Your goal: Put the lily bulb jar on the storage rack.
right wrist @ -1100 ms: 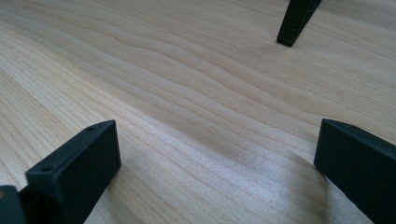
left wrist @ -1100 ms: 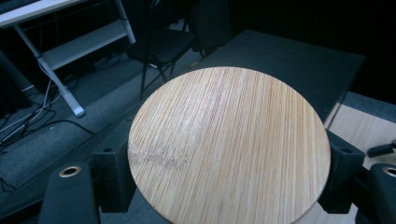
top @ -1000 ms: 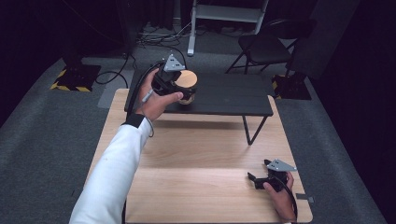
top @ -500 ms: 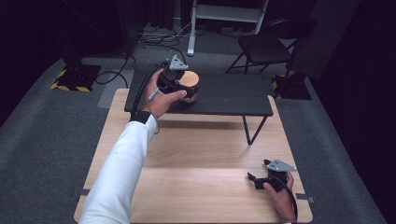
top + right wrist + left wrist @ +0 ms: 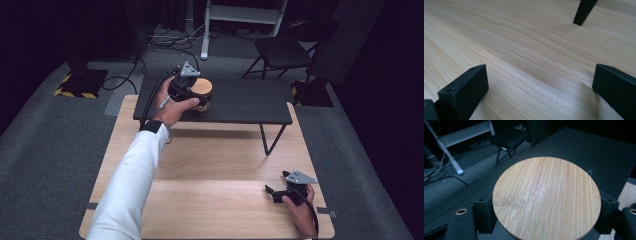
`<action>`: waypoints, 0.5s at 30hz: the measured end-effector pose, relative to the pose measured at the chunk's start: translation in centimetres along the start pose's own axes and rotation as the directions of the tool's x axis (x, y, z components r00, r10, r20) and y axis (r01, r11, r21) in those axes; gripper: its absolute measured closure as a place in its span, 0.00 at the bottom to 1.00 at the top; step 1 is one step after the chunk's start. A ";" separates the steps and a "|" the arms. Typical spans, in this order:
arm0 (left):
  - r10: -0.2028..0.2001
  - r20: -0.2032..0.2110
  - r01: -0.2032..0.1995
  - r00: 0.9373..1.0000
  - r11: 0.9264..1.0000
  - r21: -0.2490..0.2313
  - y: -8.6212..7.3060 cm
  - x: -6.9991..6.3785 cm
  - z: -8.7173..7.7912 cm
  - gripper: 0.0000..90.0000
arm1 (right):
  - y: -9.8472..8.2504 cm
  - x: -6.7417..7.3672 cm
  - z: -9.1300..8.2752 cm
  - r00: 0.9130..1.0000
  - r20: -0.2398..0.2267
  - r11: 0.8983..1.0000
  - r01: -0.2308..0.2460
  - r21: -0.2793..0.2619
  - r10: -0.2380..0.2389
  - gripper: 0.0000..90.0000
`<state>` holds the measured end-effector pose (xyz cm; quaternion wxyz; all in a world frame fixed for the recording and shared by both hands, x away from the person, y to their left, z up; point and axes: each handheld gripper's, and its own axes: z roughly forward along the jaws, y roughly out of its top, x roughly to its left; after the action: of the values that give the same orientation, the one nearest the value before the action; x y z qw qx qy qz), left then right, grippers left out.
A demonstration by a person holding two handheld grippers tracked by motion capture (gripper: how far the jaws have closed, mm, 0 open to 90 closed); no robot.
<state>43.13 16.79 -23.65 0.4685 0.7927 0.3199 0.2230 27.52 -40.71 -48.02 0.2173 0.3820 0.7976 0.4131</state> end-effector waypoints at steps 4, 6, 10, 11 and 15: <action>-0.004 0.015 0.005 1.000 1.000 -0.030 -0.6 0.2 0.1 0.26 | 0.0 0.0 0.0 1.000 0.000 1.000 0.001 -0.001 -0.001 0.00; -0.021 0.030 0.021 0.999 0.999 -0.025 -0.7 0.5 0.2 0.15 | 0.0 0.0 0.0 1.000 0.000 1.000 0.000 -0.002 0.000 0.00; -0.021 0.011 0.021 1.000 0.998 -0.055 -1.0 0.1 0.0 0.05 | 0.0 0.0 0.0 1.000 -0.002 1.000 0.001 -0.002 -0.001 0.00; -0.020 0.006 0.021 1.000 0.998 -0.067 -1.0 0.0 -0.1 0.05 | 0.0 0.0 0.0 1.000 -0.004 1.000 0.002 -0.002 -0.002 0.00; -0.021 0.001 0.021 1.000 0.994 -0.109 -1.0 -0.3 -0.9 0.01 | 0.0 -0.1 0.0 1.000 -0.006 1.000 0.003 -0.002 -0.003 0.00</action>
<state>42.07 17.49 -24.12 0.5134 0.7624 0.3159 0.2352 27.56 -40.77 -48.04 0.2160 0.3794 0.7984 0.4146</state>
